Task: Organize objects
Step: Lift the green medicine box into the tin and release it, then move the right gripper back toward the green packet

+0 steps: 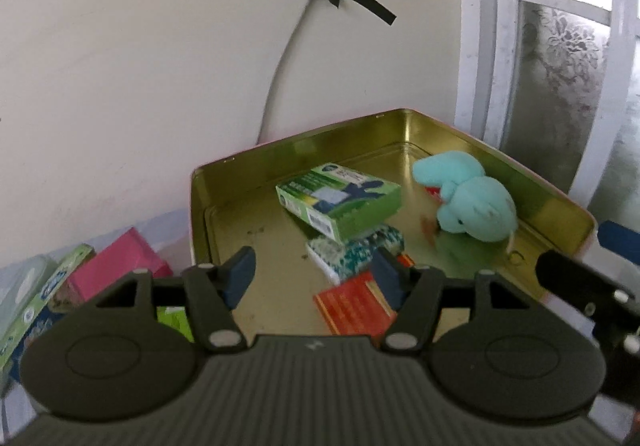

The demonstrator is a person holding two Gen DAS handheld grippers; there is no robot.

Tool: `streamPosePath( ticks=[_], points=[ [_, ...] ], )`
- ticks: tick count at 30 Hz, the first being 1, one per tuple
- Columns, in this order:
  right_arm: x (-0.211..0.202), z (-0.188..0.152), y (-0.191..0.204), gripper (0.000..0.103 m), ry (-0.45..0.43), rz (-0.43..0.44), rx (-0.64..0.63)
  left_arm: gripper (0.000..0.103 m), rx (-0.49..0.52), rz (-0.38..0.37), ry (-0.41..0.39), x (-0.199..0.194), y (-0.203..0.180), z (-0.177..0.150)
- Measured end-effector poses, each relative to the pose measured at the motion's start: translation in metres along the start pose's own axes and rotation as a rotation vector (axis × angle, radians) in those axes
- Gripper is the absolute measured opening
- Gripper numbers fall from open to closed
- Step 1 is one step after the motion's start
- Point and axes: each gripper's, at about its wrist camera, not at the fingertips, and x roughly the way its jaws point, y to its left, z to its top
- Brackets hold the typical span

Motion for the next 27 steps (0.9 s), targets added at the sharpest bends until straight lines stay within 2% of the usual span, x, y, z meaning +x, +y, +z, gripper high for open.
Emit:
streamPosePath(
  ticks=[6,12,20,27],
  points=[
    [-0.016,-0.005,-0.005,0.085,0.0,0.006,0.096,0.068,0.014,-0.008,-0.013,-0.02,0.002,-0.017],
    [-0.028,-0.009,0.002,0.086,0.004,0.019,0.116,0.068,0.014,-0.012,-0.027,-0.035,0.009,-0.03],
    [-0.035,-0.012,0.027,0.086,0.022,0.047,0.083,0.069,-0.004,0.005,-0.032,-0.047,0.035,-0.045],
    [-0.034,-0.015,0.063,0.087,0.036,0.073,0.015,0.069,-0.052,0.049,-0.022,-0.051,0.069,-0.058]
  ],
)
